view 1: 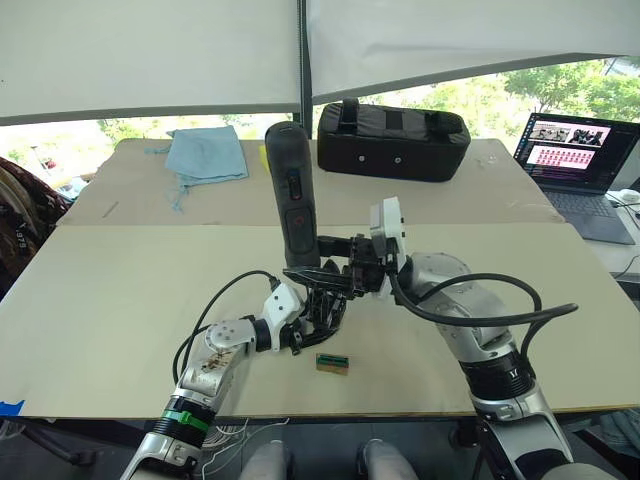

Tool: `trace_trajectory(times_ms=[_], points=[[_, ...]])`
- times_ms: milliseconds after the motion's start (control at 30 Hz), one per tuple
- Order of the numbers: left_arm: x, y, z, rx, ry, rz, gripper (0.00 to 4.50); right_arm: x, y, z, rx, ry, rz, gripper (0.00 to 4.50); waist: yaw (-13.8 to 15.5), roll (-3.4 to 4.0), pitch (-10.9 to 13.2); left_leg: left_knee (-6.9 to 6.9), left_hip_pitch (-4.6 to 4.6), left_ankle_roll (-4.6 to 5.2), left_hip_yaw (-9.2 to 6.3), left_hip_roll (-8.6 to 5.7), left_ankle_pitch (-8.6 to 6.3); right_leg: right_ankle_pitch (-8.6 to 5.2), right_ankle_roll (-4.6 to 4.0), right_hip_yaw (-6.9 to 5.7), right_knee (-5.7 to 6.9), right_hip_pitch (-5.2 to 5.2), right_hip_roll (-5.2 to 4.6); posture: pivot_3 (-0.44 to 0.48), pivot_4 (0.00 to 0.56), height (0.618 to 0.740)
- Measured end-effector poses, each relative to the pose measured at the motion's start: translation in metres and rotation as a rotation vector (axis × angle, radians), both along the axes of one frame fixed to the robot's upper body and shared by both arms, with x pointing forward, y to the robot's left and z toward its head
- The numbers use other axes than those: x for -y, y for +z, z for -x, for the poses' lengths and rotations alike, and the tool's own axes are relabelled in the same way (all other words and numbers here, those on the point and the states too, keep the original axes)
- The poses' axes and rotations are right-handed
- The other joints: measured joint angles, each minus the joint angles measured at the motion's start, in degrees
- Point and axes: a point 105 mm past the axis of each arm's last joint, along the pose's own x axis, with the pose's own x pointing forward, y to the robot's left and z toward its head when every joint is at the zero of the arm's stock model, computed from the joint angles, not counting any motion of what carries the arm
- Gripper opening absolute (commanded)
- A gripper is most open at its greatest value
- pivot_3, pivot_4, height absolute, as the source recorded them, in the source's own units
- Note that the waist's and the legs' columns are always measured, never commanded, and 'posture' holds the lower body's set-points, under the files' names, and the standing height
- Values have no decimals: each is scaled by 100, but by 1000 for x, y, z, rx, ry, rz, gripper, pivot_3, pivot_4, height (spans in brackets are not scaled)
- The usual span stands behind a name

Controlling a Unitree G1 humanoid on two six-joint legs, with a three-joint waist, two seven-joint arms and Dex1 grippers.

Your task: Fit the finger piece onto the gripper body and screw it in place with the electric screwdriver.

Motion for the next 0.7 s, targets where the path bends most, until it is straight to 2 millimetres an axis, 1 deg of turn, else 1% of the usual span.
trace_trajectory(times_ms=[367,700], points=[[-1,-3,0,-18,4,-5,2312,1,-8,-1,-13,-9,-7,1903,-15,7,-73,-1,2,-1,0,1,-8,-14,14,0,-1,1,0,0,150,740],[-1,-4,1,-20,6,-5,2312,0,-8,0,2,-6,-9,1903,-18,6,-89,-2,2,-2,-1,3,-11,-20,16,0,-2,1,0,0,150,740]])
